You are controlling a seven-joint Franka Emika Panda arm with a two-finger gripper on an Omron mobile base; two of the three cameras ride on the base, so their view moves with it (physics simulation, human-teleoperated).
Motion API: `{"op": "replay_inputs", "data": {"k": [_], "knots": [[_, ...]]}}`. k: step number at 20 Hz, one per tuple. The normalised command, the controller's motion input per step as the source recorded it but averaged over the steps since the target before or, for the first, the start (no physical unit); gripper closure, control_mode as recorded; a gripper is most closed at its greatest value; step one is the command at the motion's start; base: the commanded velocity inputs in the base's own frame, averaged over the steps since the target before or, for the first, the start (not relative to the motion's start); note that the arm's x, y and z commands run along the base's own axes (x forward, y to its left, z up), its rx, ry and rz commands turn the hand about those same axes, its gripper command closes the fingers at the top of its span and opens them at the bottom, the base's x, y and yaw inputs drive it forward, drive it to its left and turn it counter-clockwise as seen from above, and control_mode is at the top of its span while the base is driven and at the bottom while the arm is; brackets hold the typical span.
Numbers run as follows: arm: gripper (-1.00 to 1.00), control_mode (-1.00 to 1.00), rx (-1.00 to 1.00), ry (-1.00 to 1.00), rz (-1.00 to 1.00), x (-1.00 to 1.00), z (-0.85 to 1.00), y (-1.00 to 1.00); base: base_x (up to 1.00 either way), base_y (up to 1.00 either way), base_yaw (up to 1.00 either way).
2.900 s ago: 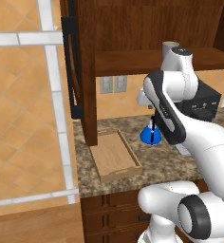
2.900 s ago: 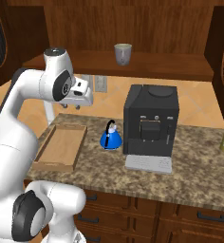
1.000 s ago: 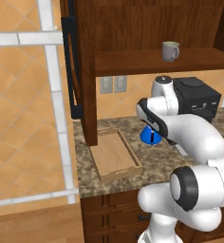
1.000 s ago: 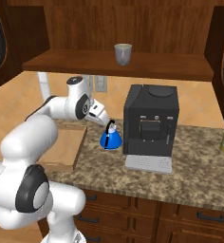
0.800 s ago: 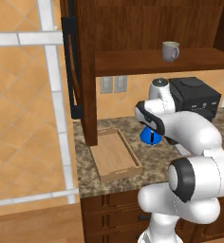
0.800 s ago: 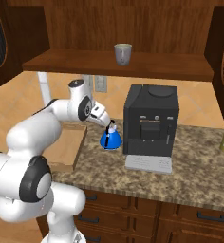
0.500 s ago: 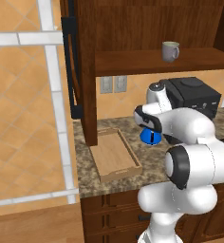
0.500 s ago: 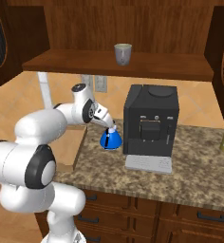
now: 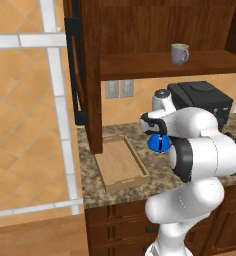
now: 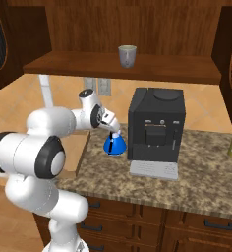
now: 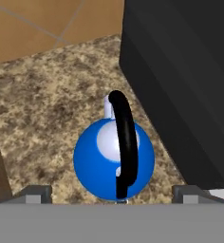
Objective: Pick the kettle from the counter and place it on the tray. Then pick the mug from the cabinet and place it on the tray. Then close the cabinet doors.
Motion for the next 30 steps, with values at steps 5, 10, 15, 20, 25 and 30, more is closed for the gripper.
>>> {"op": "replay_inputs", "data": {"k": [5, 10, 15, 20, 25, 30], "knots": [[-1.00, -1.00, 0.00, 0.00, 0.00, 0.26, -0.14, -0.16, 0.00, 0.00, 0.00], [-1.00, -1.00, 0.00, 0.03, 0.00, 0.20, -0.20, -0.08, 0.00, 0.00, 0.00], [-1.00, -1.00, 0.00, 0.02, 0.00, 0.16, -0.20, -0.06, 0.00, 0.00, 0.00], [1.00, -1.00, 0.00, 0.00, 0.00, 0.12, -0.14, -0.03, 0.00, 0.00, 0.00], [1.00, -1.00, 0.00, 0.00, 0.00, 0.00, 0.00, 0.00, 0.00, 0.00, 0.00], [1.00, -1.00, 0.08, -0.06, 0.04, -0.05, 0.00, 0.00, 0.00, 0.00, 0.00]]}}
